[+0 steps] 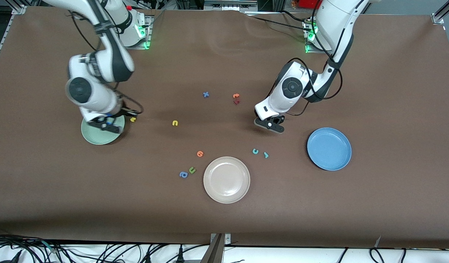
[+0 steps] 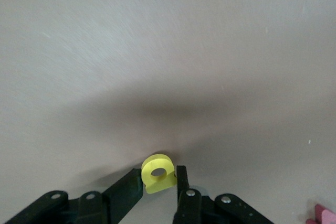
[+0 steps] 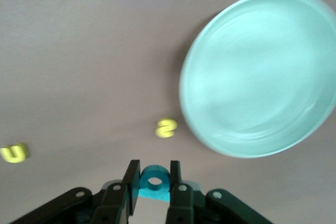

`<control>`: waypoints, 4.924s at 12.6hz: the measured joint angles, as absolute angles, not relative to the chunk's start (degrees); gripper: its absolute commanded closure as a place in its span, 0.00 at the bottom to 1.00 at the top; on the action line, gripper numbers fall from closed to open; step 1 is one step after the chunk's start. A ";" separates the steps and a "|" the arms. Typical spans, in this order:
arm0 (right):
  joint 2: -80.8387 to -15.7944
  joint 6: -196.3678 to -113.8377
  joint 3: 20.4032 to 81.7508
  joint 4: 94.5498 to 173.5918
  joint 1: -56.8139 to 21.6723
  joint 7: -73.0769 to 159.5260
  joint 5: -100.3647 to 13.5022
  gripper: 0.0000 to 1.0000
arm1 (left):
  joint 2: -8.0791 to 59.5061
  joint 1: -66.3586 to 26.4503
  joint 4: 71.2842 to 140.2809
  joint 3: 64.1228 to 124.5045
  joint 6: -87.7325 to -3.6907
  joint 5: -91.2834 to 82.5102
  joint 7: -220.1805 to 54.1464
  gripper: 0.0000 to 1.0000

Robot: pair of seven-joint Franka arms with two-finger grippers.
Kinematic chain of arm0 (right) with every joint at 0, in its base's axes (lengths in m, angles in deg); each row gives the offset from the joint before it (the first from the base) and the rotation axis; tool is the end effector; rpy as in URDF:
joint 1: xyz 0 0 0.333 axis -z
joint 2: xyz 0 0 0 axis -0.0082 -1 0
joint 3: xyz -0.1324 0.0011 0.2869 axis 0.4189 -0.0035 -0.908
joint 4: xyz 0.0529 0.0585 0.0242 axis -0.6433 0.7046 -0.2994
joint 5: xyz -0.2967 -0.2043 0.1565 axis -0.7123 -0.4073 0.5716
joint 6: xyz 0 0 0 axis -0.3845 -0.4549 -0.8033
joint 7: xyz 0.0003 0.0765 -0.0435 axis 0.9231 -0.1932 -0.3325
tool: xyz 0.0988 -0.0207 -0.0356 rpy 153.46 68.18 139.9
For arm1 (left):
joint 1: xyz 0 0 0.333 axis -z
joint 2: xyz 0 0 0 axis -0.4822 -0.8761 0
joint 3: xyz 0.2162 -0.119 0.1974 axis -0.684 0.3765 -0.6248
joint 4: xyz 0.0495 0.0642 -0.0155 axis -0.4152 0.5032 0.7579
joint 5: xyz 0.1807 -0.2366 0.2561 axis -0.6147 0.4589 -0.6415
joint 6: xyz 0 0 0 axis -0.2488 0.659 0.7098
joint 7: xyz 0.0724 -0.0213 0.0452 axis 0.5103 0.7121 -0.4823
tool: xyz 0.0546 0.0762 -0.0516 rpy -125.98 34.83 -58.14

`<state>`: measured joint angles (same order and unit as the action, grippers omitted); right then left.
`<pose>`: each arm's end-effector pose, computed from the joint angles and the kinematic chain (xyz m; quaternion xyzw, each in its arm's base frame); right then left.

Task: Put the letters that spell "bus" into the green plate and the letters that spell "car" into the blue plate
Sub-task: 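Open the right gripper over green plate while the left gripper opens over blue, then move the right gripper to yellow u while the left gripper grasps teal r, then grasp yellow u with the right gripper while the left gripper carries teal r, then open the right gripper over green plate while the left gripper drops teal r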

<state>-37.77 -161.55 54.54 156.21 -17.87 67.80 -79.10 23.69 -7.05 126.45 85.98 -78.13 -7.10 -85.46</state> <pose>0.5428 0.0829 0.2939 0.9893 -0.1024 -0.0986 0.0336 0.4995 -0.3054 0.1926 0.9875 -0.1410 -0.0100 0.0692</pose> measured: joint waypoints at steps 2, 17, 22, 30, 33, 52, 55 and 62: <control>-38.69 -161.53 59.55 156.19 -17.29 57.22 -79.09 0.83 | 25.87 -10.90 125.07 85.76 -76.61 -7.11 -83.11 0.76; -40.86 -164.63 49.74 155.62 -12.49 64.91 -77.51 0.02 | 26.57 -29.05 121.62 93.05 -74.15 -7.11 -64.69 0.01; -42.01 -171.02 37.58 155.72 -13.58 89.52 -77.50 0.02 | 16.44 -21.48 110.53 93.10 -74.21 -14.45 -65.64 0.05; -51.71 -184.02 36.04 156.02 -19.71 99.01 -77.60 0.27 | 6.50 -14.68 100.81 91.50 -74.20 -19.22 -57.82 0.13; -52.95 -185.00 36.05 156.03 -19.89 97.37 -77.74 0.31 | 6.12 -15.46 100.63 90.44 -74.19 -19.22 -54.20 0.22; -53.25 -186.31 36.14 156.09 -19.91 94.25 -77.92 0.77 | 10.80 -21.96 96.94 90.49 -60.20 -23.81 -50.86 0.69; -51.04 -181.27 37.83 155.39 -19.90 92.39 -78.04 0.77 | 14.58 -29.51 98.26 91.16 -55.46 -23.81 -43.89 0.68; -42.30 -162.76 57.42 155.27 -19.32 63.44 -78.10 0.77 | 15.66 -42.84 103.09 97.69 -55.21 -23.10 -35.62 0.00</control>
<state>-42.30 -162.76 57.42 155.27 -19.32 63.44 -78.10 15.66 -42.84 103.09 97.69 -55.21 -23.10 -35.62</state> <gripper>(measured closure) 0.749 0.220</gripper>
